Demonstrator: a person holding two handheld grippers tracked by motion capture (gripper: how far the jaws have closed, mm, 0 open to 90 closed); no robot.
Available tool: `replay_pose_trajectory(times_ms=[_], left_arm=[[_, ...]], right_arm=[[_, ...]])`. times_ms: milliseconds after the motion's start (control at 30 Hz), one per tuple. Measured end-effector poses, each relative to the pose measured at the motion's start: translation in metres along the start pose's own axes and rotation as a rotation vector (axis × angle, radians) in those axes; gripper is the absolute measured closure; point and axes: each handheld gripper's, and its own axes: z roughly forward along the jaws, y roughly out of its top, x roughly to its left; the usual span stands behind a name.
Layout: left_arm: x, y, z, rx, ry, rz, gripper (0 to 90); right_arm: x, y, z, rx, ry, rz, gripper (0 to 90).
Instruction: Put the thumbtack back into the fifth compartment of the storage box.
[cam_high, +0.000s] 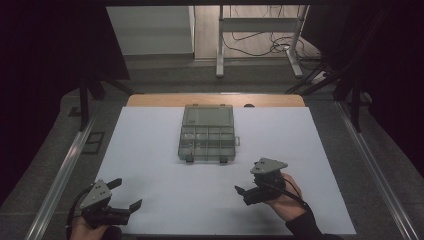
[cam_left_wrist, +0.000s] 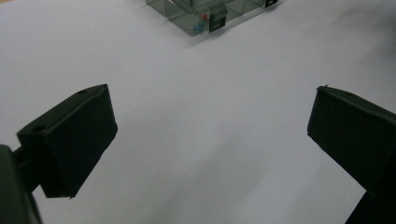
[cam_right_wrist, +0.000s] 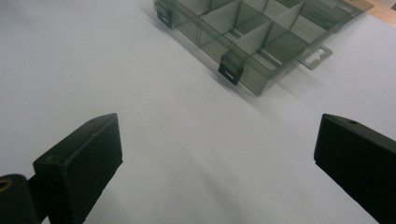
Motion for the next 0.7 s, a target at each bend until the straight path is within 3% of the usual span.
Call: replay_pose_trajectory(times_ms=[700], left_arm=[[0.001,0.000,0.000,0.003,0.000,-0.003,1.6]], right_arm=[[-0.016,-0.037,-0.039,-0.012,-0.052,0.090,0.1]])
